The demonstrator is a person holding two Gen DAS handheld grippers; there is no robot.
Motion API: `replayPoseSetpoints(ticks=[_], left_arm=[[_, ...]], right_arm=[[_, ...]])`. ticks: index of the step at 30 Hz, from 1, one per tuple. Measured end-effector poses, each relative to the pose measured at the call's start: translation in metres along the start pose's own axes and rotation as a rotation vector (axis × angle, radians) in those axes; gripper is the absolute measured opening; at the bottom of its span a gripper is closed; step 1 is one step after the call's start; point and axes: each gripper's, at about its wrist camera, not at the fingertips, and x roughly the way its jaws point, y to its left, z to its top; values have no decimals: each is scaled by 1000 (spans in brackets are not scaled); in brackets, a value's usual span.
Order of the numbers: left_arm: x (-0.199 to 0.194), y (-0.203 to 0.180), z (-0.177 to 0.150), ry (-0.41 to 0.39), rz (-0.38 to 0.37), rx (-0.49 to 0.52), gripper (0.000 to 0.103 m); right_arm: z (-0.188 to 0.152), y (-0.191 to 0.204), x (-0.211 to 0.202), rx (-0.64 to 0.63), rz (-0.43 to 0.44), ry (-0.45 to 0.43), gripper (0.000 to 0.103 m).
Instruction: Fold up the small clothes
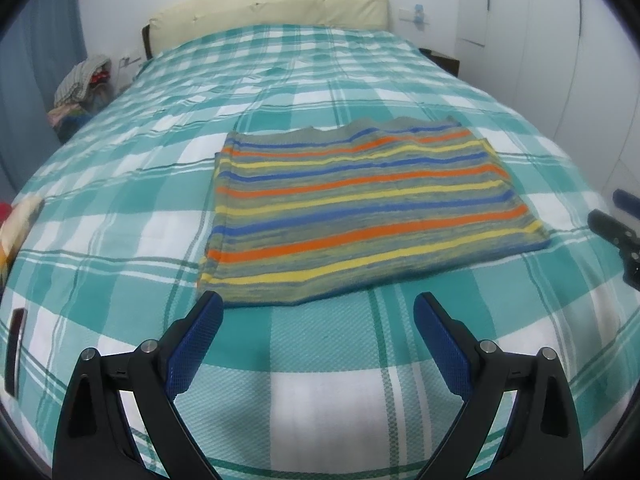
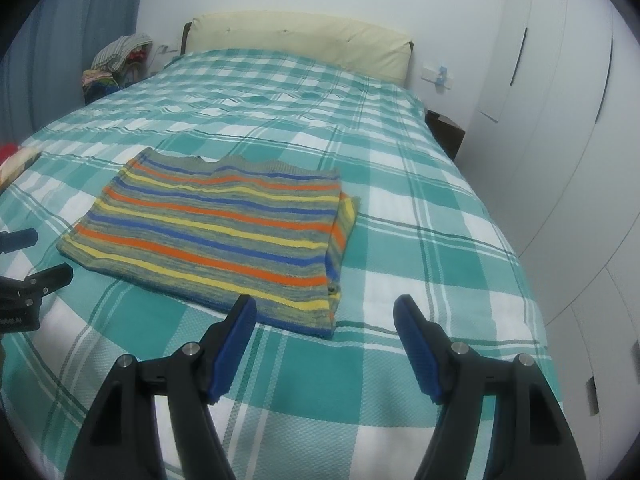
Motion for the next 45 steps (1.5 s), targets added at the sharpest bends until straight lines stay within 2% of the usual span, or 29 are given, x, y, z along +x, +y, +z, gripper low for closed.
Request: replayPoseSetpoints(ticks=[23,28,32,34,36,39,41,43,45], left_arm=[[4,-14,-4,7,14,64,97],[7,-33,-13,22,-34,130,97],[14,-68,-17,43,-103,263,97],[18,-95,-11,26,-127,347,97],[25,-121,-1,4,-156,408,97],[48,-152,14,9,-193,442,97],[68,-173,23,26,-229,441,96],[82,-189,26,28,-271,451,96],[89,-201,28,9,-281,469,96]], right_arm=[[-2,-6,12,-11,-7,16,71],[0,-34,28,100,125,61,71],[18,-84,63,268,294,113,71],[30,-115,95,364,392,141,71],[41,-130,134,393,493,201,71],[47,-147,193,492,625,294,71],[51,-152,227,543,693,332,71],[57,-148,248,530,727,343,70],[65,-140,269,513,776,358,66]])
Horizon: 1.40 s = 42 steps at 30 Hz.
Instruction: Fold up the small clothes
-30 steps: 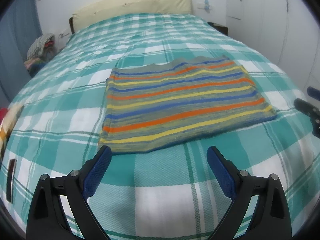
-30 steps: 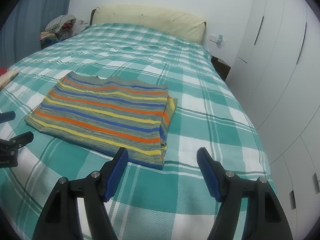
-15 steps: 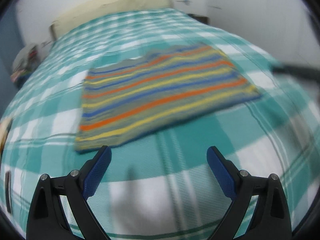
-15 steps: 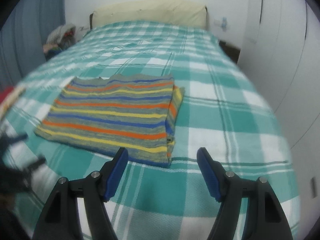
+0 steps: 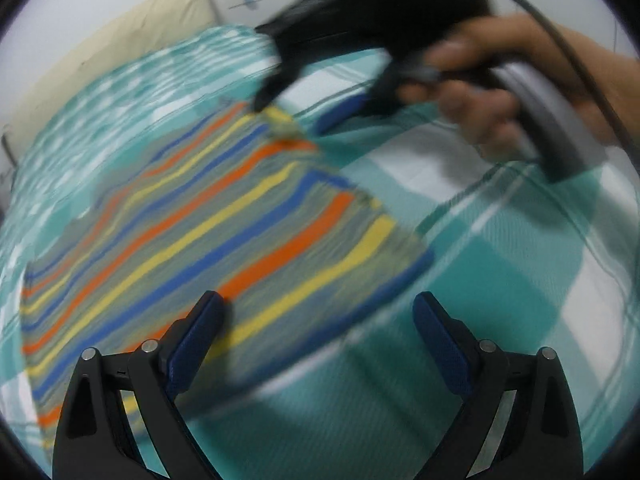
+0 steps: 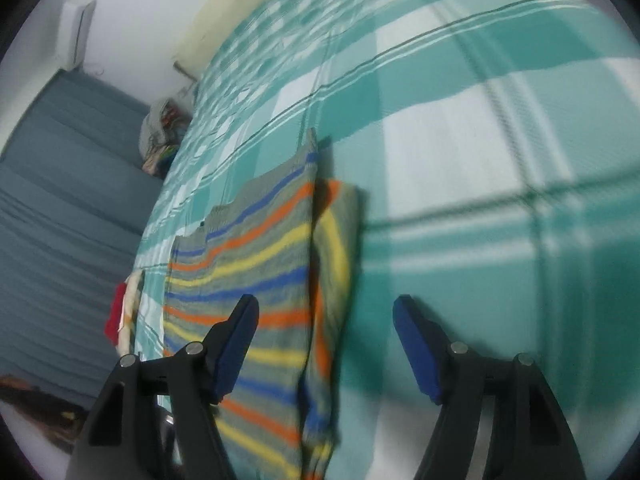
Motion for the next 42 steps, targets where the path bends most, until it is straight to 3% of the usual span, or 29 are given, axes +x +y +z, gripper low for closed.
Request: replayPoseSetpoints(ticks=[2,4,5,6,7,8,9,14,19,21,25,28,31,34,35,36,38,42], left_arm=[[4,-7,7,-26,7,22,94],[5,-11,12,-38,3,30,79],[7,-11,14,-40,3,29,60],[8,-11,15,-39,5,20,28],[8,-8,15,-38,19,4,14],[3,-1,13,-52,21,-36,13],[-1,4,11,-66,2,-64,12],[-56,61,-16,-126,-12,-274,12],[-101,130,-50,-96,26,-459,11],[-116,166,-74,-56,38,-560,11],[-123,197,-112,-17,92,-666,11],[-118,215,-141,3,112,-758,11],[-104,235,-157,52,84,-852,12],[-106,239,-163,69,92,-859,31],[-109,241,-164,67,103,-861,46],[-114,242,-165,62,120,-864,62],[-129,245,-168,29,152,-877,68],[-129,262,-169,9,142,-905,68]], right_arm=[[12,3,14,-12,22,5,65],[26,8,30,-13,25,8,65],[30,10,34,-15,28,13,62],[34,14,41,-29,20,25,46],[36,18,44,-48,-16,35,31],[38,23,46,-67,-67,34,8],[38,25,43,-68,-72,31,8],[36,64,26,-125,-106,-23,8],[28,146,43,-220,-38,-11,8],[22,185,69,-266,-13,17,8],[5,252,135,-352,-1,77,8],[-8,279,178,-383,-13,118,8],[-20,298,220,-414,-44,149,8],[-25,300,243,-414,-37,144,12],[-25,299,248,-390,0,133,19],[-26,298,248,-368,33,125,34],[-27,297,242,-342,77,93,44],[-29,298,208,-394,79,56,44]])
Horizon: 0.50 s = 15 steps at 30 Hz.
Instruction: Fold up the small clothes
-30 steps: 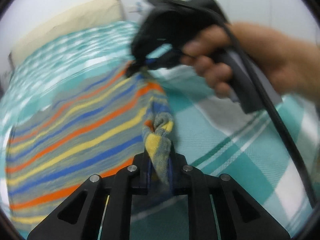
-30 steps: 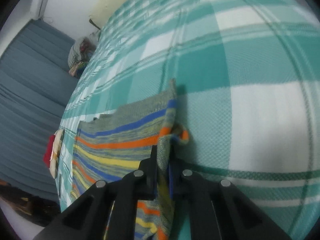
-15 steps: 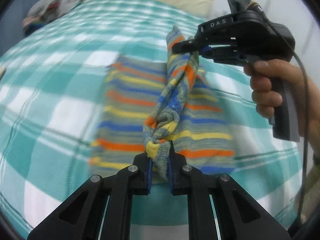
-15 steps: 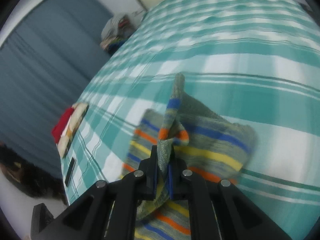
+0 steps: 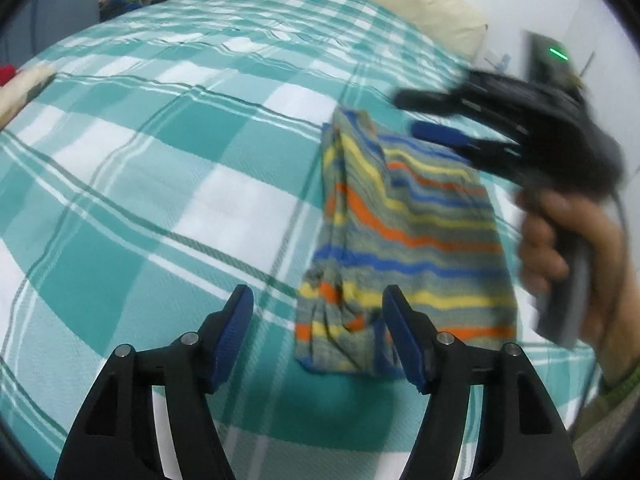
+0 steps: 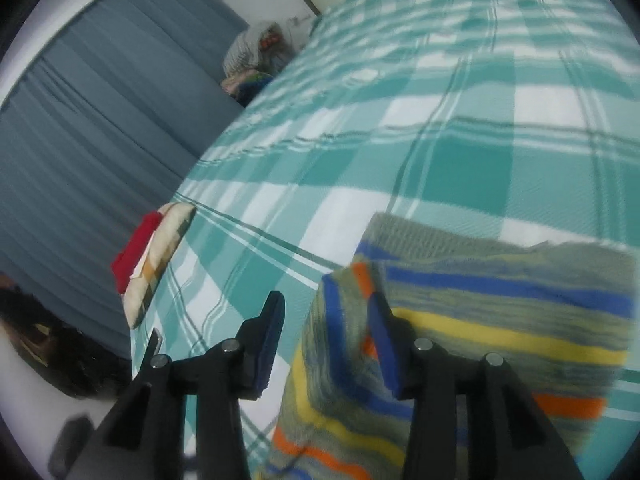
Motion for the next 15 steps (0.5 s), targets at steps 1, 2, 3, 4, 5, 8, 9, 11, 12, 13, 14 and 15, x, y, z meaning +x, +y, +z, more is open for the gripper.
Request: replayPoseSetpoints(ticks=[1,2,3,4,5,8,9,11,12,13,14,15], left_arm=[[6,4,4,12,-6,-5,68],[12,4,5,26,-9,-14,68],[18,8,11,29,-4,-18,64],[23,8,14,30,5,-17,59],[30,10,16,35,25,-9,42],[44,17,21,64,60,-5,11],[48,17,20,72,104,11,5],[52,20,18,85,118,13,5],[50,22,17,88,114,4,6],[47,23,17,91,111,-5,6],[40,25,19,87,110,-15,6],[34,26,23,76,111,-23,13]], right_arm=[[-3,1,-11,-21,-8,-5,44],[-7,1,-23,-39,-18,-9,44],[-16,1,-38,-65,-33,-11,44],[-27,2,-52,-101,-53,-5,44],[-40,3,-63,-141,-63,7,44],[-90,7,-80,-234,-29,82,44],[-106,5,-79,-237,-10,114,44],[-145,-4,-62,-248,-57,227,41],[-159,-5,-57,-278,-99,241,40],[-164,-4,-59,-300,-111,223,40],[-165,0,-63,-318,-122,193,40],[-161,3,-67,-305,-118,187,40]])
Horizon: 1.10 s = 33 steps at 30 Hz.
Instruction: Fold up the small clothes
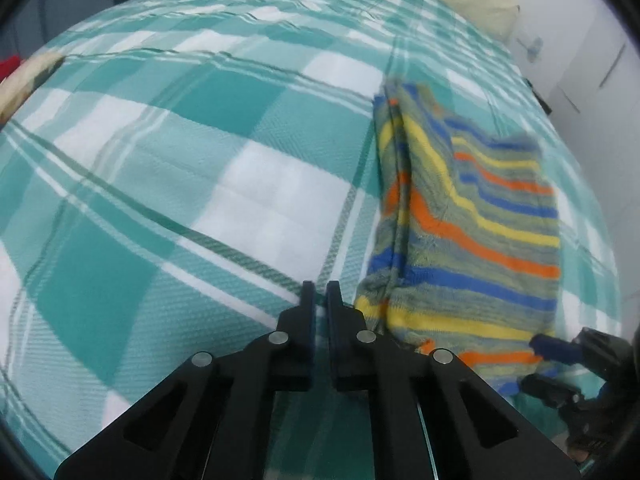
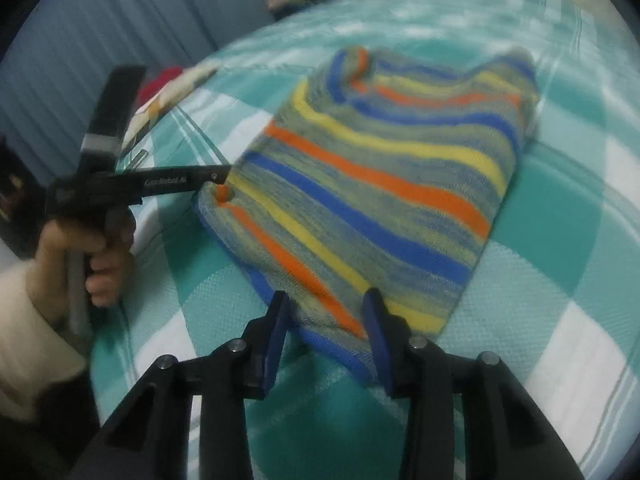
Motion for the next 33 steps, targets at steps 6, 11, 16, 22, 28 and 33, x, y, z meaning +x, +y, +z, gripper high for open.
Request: replayPoseSetpoints(ticks=[6,11,16,22,28,33], left_arm=[[-28,-13,31,-116,-96,29,74],[21,-42,44,-30,-54,139,72],[39,-38,33,7,7,177,70],[-10,-28,27,-49,-106,174,76],[11,-26,-10,71,4,267,76],[-14,-6,-12,42,43,236,76]], right_arm=[[59,-29,-35,36,-83,-110,39],[109,-75,-2,138,-140,-104,40],[106,-98,50,230,-191,-57,40],[79,-56,-9,151,-217,-154,42],[17,3,-23,31,-120,-63,42],[-30,27,-19,-17,-184,-1,42]])
